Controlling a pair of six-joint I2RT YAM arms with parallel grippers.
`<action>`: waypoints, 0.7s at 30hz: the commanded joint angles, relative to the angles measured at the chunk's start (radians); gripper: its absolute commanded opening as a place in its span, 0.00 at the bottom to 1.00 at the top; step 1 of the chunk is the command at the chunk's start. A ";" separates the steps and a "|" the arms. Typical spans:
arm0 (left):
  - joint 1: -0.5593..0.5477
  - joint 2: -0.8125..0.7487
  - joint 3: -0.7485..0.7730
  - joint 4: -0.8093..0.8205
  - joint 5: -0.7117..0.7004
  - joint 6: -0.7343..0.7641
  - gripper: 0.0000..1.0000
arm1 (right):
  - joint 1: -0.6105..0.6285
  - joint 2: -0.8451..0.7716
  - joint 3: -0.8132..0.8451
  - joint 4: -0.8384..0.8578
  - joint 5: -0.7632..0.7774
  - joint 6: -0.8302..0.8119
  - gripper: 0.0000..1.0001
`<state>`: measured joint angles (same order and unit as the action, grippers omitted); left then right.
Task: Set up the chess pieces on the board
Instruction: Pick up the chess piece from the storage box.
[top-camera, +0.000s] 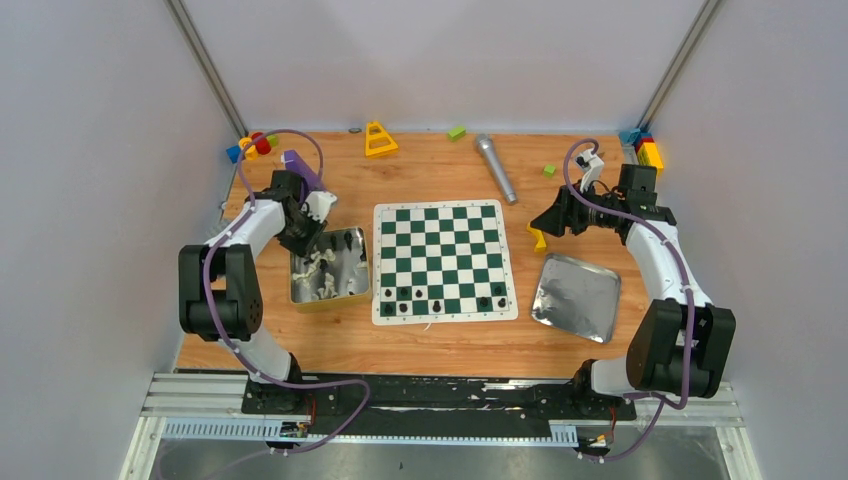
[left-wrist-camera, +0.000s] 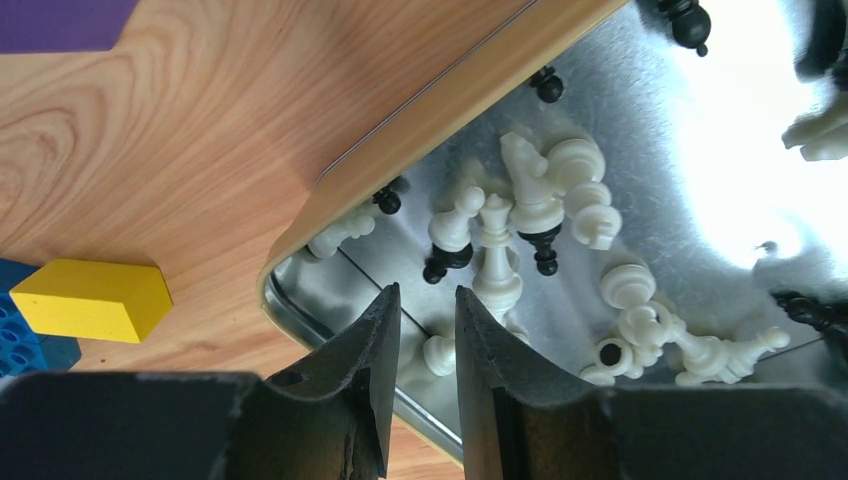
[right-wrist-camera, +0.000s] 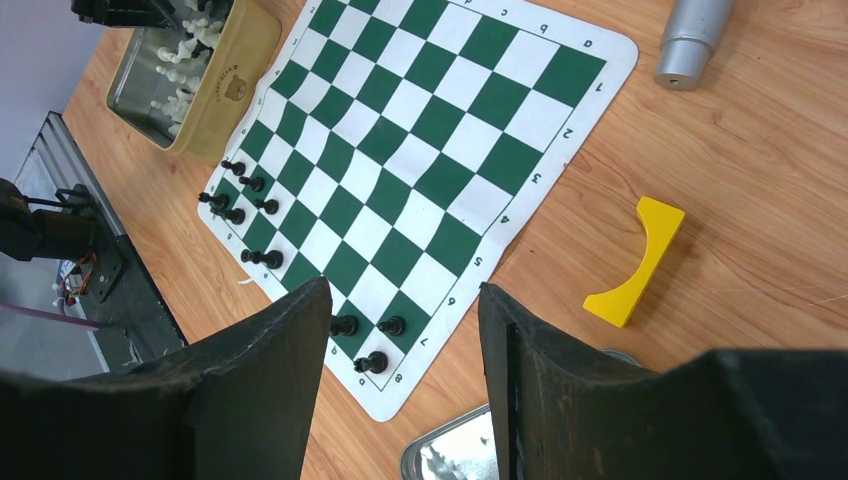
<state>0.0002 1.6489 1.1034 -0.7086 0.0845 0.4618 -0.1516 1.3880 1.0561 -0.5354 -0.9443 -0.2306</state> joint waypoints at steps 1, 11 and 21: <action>0.027 0.021 0.005 0.006 0.011 0.083 0.34 | 0.001 0.008 0.018 0.001 -0.028 -0.023 0.57; 0.033 0.068 0.017 -0.002 0.022 0.146 0.33 | 0.001 0.008 0.016 -0.002 -0.030 -0.023 0.57; 0.033 0.111 0.012 -0.015 0.047 0.172 0.32 | 0.001 0.011 0.018 -0.003 -0.031 -0.023 0.57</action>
<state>0.0231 1.7439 1.1034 -0.7166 0.1093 0.5999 -0.1516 1.3926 1.0561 -0.5377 -0.9447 -0.2310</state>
